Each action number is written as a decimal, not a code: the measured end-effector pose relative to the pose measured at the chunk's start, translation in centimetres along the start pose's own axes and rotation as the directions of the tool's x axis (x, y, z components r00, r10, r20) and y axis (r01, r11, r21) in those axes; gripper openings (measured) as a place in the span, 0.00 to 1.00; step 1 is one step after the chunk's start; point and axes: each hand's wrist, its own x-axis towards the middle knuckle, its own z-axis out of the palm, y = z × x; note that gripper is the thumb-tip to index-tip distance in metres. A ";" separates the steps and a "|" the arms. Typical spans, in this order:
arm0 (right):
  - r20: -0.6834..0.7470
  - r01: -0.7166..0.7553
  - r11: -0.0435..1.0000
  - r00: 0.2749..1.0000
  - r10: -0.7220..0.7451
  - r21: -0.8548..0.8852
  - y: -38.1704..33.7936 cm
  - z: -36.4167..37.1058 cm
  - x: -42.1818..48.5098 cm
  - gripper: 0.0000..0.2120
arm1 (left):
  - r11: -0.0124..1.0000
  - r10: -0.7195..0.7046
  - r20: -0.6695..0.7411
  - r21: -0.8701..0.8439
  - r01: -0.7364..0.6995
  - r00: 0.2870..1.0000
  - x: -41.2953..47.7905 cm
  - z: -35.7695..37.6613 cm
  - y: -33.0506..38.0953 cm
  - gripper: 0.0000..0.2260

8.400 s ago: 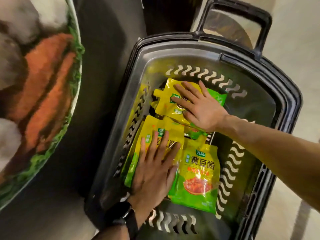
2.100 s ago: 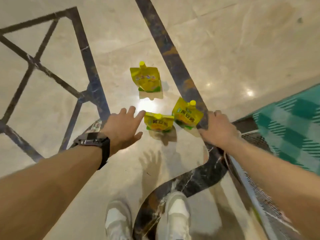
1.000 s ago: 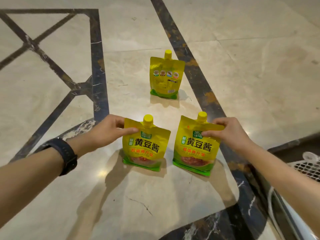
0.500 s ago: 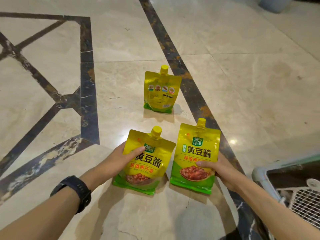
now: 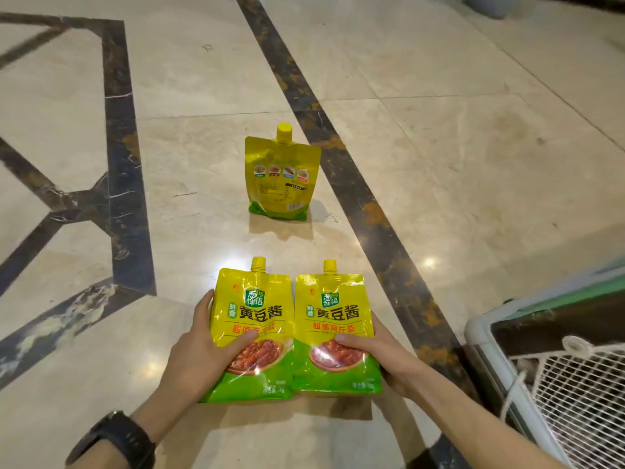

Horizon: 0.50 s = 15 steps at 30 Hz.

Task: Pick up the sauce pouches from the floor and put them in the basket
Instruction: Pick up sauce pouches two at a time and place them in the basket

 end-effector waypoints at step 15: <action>-0.114 0.185 0.975 0.973 -0.199 -0.125 0.5 0.6 -0.3 0.29 | 0.929 0.219 0.093 -0.322 -0.179 0.971 -0.1 -0.1 -1.8 0.21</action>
